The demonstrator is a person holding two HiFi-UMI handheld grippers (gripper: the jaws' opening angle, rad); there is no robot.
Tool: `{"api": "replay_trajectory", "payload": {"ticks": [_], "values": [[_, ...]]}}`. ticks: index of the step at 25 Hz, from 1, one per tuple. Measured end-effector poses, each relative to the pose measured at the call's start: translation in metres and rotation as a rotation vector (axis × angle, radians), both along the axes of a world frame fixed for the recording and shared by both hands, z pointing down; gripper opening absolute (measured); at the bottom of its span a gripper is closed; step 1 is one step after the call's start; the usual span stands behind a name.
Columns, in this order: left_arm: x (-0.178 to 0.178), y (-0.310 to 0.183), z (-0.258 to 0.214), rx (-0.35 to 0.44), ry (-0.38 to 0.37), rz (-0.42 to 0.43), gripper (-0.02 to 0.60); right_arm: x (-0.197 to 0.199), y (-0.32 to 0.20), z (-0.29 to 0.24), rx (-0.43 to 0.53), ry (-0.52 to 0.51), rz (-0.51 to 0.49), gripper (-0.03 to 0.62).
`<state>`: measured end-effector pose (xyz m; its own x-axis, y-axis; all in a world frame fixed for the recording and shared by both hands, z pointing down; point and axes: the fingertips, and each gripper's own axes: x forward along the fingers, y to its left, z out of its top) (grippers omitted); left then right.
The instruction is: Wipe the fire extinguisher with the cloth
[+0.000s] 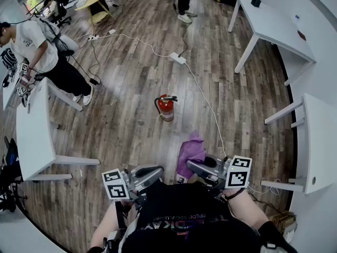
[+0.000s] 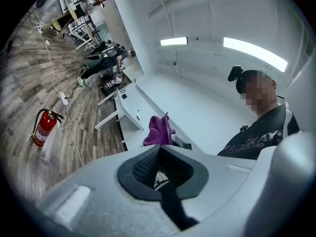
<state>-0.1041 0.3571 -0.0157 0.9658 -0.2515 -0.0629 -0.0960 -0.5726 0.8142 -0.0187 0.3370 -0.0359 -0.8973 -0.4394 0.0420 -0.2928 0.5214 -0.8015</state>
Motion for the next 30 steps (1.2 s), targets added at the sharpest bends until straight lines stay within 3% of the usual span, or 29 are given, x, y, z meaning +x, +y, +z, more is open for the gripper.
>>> {"api": "replay_trajectory", "payload": {"ticks": [13,30], "values": [[0.001,0.004,0.002,-0.003,0.000,-0.014,-0.005,0.002,0.005,0.002,-0.001,0.000,-0.004,0.092],[0.000,0.002,0.003,0.000,-0.020,-0.033,-0.005,0.029,-0.013,-0.004,0.049,0.018,0.074,0.103]]}}
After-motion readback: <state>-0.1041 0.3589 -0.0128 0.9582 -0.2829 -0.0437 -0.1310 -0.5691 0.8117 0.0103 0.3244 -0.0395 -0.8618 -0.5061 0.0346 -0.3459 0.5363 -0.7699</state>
